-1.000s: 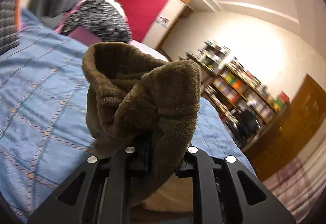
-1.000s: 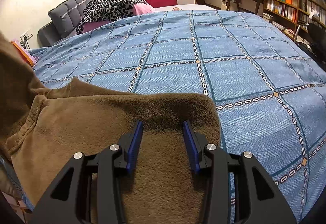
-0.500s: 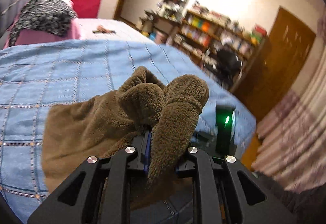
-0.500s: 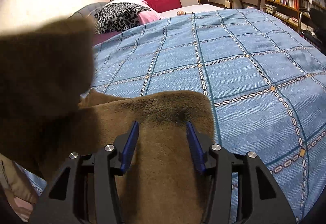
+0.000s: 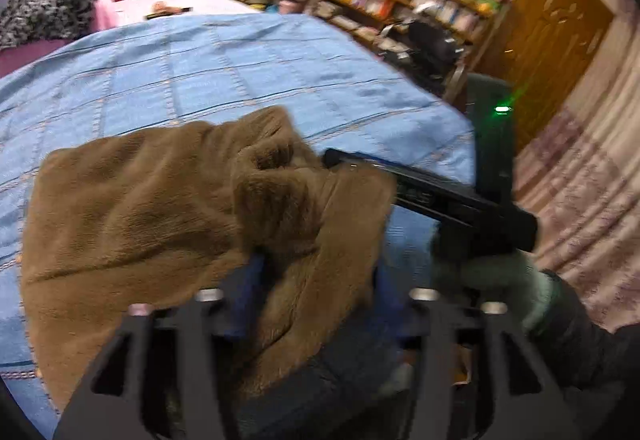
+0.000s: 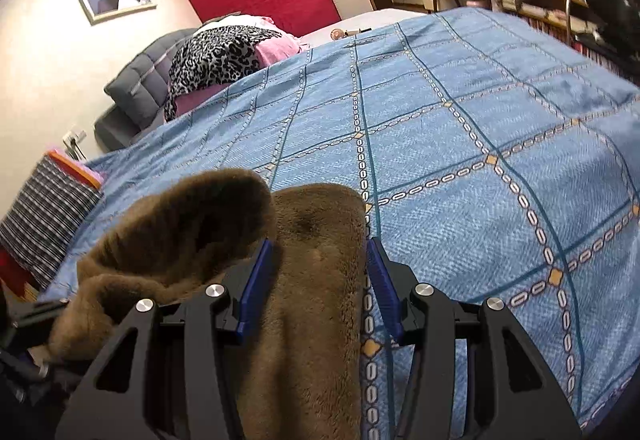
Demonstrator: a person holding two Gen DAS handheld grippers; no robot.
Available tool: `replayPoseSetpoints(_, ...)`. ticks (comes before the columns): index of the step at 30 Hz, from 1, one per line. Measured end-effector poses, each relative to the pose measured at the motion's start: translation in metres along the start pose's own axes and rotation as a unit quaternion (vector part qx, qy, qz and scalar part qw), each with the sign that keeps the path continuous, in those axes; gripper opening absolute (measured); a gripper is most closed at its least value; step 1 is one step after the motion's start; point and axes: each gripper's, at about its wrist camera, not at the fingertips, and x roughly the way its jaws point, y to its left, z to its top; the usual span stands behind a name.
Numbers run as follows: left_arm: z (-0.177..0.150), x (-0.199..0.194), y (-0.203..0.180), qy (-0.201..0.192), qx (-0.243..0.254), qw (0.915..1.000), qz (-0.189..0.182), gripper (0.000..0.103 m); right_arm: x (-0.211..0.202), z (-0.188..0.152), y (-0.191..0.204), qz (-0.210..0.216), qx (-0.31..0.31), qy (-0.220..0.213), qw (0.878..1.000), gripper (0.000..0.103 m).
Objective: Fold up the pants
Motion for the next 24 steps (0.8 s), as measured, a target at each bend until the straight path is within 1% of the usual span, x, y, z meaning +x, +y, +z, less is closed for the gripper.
replayPoseSetpoints(1,-0.001,-0.004,-0.003,-0.005,0.008,0.9999,-0.007,0.063,-0.001,0.002,0.002,0.004,0.001,-0.001,1.000,0.050)
replayPoseSetpoints(3,-0.005,-0.010,-0.007,-0.012,0.024,0.9996,-0.008,0.063,-0.010,0.002,0.007,0.019,0.003,-0.006,1.000,0.050)
replayPoseSetpoints(5,-0.004,-0.015,-0.007,-0.017,0.024,0.9996,-0.005,0.063,-0.018,0.001,0.014,0.042,0.002,-0.007,0.999,0.050)
replayPoseSetpoints(7,-0.005,-0.025,0.003,-0.023,0.010,0.9997,0.002,0.063,-0.024,-0.001,0.020,0.065,0.000,-0.001,0.998,0.050)
replayPoseSetpoints(10,-0.008,-0.039,0.027,-0.034,-0.022,0.9990,0.021,0.063,-0.028,-0.008,0.034,0.108,-0.001,0.021,0.994,0.050)
replayPoseSetpoints(12,-0.009,-0.047,0.040,-0.041,-0.041,0.9979,0.028,0.063,-0.026,-0.016,0.045,0.126,-0.007,0.040,0.991,0.050)
replayPoseSetpoints(14,-0.010,-0.055,0.054,-0.049,-0.064,0.9960,0.038,0.063,-0.022,-0.026,0.055,0.133,-0.017,0.059,0.989,0.044)
replayPoseSetpoints(15,-0.010,-0.059,0.060,-0.054,-0.072,0.9950,0.043,0.063,-0.019,-0.030,0.060,0.134,-0.024,0.069,0.988,0.037)
replayPoseSetpoints(16,-0.009,-0.061,0.063,-0.057,-0.076,0.9944,0.046,0.063,-0.019,-0.033,0.062,0.134,-0.029,0.076,0.988,0.028)
replayPoseSetpoints(17,-0.009,-0.063,0.067,-0.060,-0.080,0.9938,0.048,0.063,-0.020,-0.035,0.065,0.129,-0.035,0.077,0.988,0.026)
replayPoseSetpoints(19,-0.009,-0.067,0.070,-0.065,-0.082,0.9933,0.048,0.063,-0.028,-0.035,0.067,0.121,-0.047,0.074,0.989,0.015)
replayPoseSetpoints(22,-0.009,-0.066,0.071,-0.064,-0.081,0.9937,0.045,0.063,-0.046,-0.033,0.065,0.121,-0.051,0.074,0.989,0.013)
replayPoseSetpoints(24,-0.008,-0.060,0.069,-0.061,-0.079,0.9942,0.040,0.063,-0.054,-0.035,0.063,0.114,-0.056,0.079,0.989,0.013)
